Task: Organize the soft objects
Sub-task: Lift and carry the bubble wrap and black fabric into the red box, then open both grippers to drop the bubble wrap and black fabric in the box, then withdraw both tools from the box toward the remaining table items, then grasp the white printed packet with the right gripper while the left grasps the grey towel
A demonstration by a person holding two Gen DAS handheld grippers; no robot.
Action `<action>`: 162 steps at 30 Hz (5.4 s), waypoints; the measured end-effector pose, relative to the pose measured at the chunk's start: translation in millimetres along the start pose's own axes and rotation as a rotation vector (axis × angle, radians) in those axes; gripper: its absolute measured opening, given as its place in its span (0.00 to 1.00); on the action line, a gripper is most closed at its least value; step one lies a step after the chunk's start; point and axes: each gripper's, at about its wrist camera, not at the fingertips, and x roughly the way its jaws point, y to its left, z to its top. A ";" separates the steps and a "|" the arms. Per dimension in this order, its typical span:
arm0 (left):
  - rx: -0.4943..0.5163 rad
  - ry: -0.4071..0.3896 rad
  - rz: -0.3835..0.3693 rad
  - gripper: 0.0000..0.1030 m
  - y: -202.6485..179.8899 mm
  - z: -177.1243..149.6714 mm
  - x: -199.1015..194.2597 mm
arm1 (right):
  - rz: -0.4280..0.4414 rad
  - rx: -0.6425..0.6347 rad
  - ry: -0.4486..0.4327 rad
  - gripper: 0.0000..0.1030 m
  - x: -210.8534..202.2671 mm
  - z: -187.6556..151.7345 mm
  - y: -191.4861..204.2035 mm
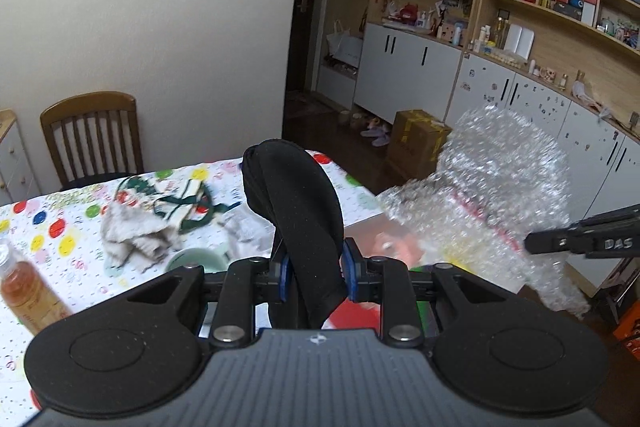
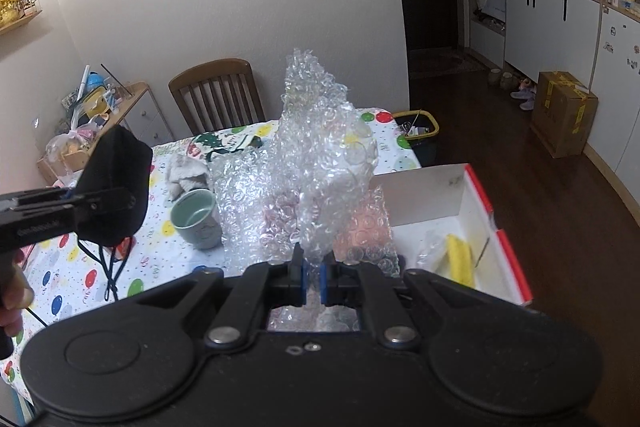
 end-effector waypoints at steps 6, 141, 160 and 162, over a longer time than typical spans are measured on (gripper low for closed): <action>0.007 0.013 -0.033 0.24 -37.4 9.9 20.1 | 0.001 -0.001 0.010 0.05 6.4 5.6 -36.8; -0.384 0.100 0.310 0.99 174.0 30.7 126.8 | 0.163 -0.174 0.244 0.94 207.8 115.0 84.6; -0.481 0.261 0.369 0.99 247.0 14.4 253.8 | 0.011 -0.147 0.410 0.86 357.2 124.9 101.4; -0.479 0.289 0.378 0.99 251.8 9.6 264.1 | 0.002 -0.144 0.428 0.84 370.1 121.6 102.8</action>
